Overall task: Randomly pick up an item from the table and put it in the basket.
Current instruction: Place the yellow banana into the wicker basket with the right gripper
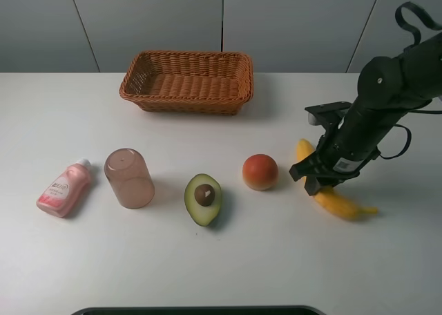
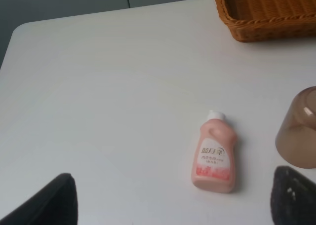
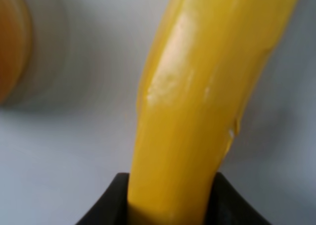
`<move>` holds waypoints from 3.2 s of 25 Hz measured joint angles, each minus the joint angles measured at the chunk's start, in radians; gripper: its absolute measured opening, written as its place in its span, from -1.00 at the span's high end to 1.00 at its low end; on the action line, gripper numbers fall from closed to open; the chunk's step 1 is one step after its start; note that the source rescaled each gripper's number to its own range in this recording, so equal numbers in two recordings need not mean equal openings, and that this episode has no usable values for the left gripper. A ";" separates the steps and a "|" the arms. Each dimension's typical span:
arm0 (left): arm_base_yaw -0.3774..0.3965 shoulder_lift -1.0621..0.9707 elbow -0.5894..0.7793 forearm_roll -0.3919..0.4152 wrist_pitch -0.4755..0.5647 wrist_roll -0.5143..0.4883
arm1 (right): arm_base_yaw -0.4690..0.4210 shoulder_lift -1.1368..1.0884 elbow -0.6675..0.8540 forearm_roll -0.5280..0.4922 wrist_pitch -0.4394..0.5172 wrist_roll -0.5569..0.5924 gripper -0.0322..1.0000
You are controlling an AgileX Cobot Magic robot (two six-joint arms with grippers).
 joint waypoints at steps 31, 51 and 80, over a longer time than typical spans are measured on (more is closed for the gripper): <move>0.000 0.000 0.000 0.000 0.000 0.000 | 0.259 0.176 -0.916 -0.069 -0.137 -0.469 0.94; 0.000 0.000 0.000 0.000 0.000 0.000 | 0.306 0.543 -1.025 -0.067 -0.136 -0.527 0.94; 0.000 0.000 0.000 0.000 0.000 0.000 | 0.306 0.497 -1.046 -0.098 -0.116 -0.525 -0.99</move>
